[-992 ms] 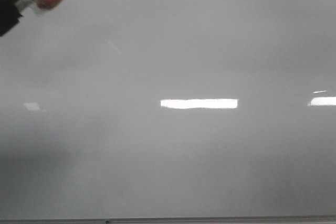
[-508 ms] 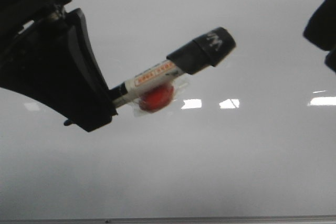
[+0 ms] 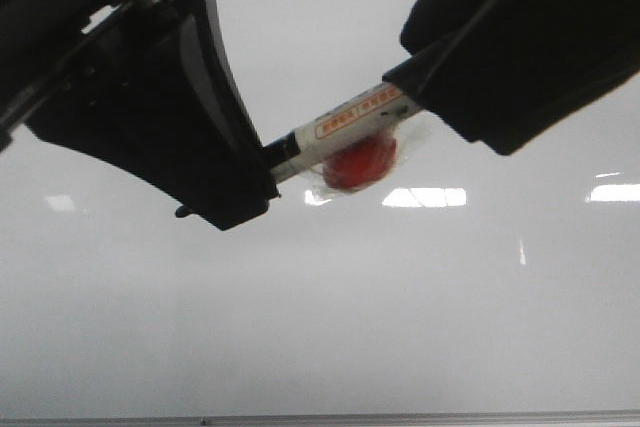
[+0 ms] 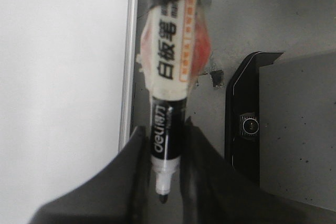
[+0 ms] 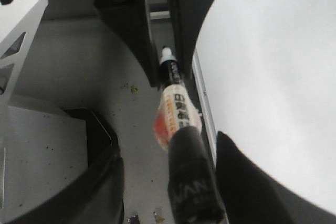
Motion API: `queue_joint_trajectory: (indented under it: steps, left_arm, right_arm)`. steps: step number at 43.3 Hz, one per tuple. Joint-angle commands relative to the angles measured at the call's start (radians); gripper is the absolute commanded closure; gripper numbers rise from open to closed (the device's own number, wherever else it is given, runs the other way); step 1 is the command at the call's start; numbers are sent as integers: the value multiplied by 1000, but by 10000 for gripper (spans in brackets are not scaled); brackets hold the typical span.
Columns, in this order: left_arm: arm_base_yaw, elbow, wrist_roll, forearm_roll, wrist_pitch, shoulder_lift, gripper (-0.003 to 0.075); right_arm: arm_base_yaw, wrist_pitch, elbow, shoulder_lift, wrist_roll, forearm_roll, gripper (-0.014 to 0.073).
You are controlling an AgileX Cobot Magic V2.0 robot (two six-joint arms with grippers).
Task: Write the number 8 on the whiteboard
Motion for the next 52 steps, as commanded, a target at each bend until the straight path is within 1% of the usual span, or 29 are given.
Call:
queue_joint_trajectory:
  steps: [1,15,18,24,25,28,34,37,40,43,46,50,52]
  left_arm:
    - [-7,-35,0,-32,-31,-23,741]
    - [-7,-35,0,-32,-33,-23,741]
    - [-7,-35,0,-32,-33,-23,741]
    - [-7,-35,0,-32,-33,-23,737]
    - [-7,-35,0,-32,-33,-23,727]
    - [-7,-35,0,-32,-33,-23,659]
    - [-5,-37,-24,-28,-47,-25,439]
    - [-5,-47,-53,-10,-42,-36,383]
    - [-5,-54,-104,37,-44,-67,363]
    - [1,-54,-165,100,-44,-112,363]
    - [22,-54,-232,148,-26,-164,363]
    - [76,-54,-276,158,2,-241,363]
    - [113,-48,-301,158,6,-279,363]
  right_arm:
    - [3,-65,-34,-7,-11,57,190]
    - [3,-60,-34,46,-11,80,290]
    - [3,-59,-34,46,-11,80,326]
    - [3,-52,-34,46,-11,80,456]
    - [3,-48,-34,46,-11,80,484]
    - [3,-41,-34,46,-11,80,555]
    - [3,-37,-34,46,-11,80,661]
    - [2,-37,-35,45,-11,79,687]
    - [-1,-36,-35,34,-5,68,692]
    - [-13,-22,-49,18,37,29,692]
    - [-38,4,-82,1,124,-57,692]
    - [-92,36,-139,-18,289,-205,692]
    - [-132,42,-159,-29,371,-259,692]
